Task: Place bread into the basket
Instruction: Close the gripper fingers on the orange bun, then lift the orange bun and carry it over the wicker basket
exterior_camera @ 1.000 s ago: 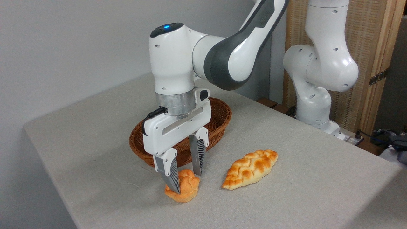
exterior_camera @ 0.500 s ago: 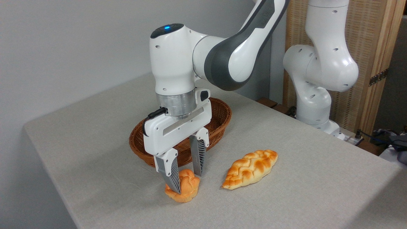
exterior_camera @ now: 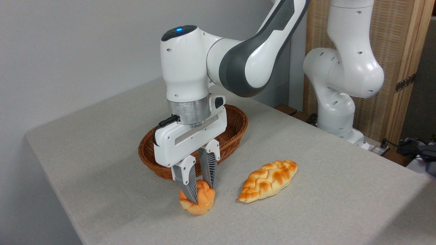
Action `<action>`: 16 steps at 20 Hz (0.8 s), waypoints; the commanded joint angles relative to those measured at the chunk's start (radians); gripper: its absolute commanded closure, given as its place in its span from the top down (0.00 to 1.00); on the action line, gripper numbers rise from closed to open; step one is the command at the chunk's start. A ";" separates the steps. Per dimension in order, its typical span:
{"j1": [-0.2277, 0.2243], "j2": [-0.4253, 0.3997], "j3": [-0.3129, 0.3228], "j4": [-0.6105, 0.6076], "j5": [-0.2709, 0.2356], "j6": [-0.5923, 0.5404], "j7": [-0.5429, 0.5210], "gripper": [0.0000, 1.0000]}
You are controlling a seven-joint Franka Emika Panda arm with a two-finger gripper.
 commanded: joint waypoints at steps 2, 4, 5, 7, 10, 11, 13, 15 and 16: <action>0.008 -0.019 0.010 -0.010 0.007 0.013 0.012 0.48; 0.010 -0.024 0.019 -0.004 0.004 0.015 0.009 0.47; 0.011 -0.027 0.019 0.007 0.005 0.015 0.006 0.47; 0.026 -0.035 0.030 0.042 0.004 0.007 0.003 0.47; 0.031 -0.044 0.051 0.076 -0.043 -0.009 0.001 0.42; 0.033 -0.046 0.051 0.088 -0.072 -0.029 0.000 0.42; 0.039 -0.055 0.051 0.104 -0.123 -0.062 -0.021 0.43; 0.037 -0.087 0.050 0.104 -0.166 -0.114 -0.110 0.44; 0.037 -0.101 0.039 0.104 -0.188 -0.150 -0.174 0.46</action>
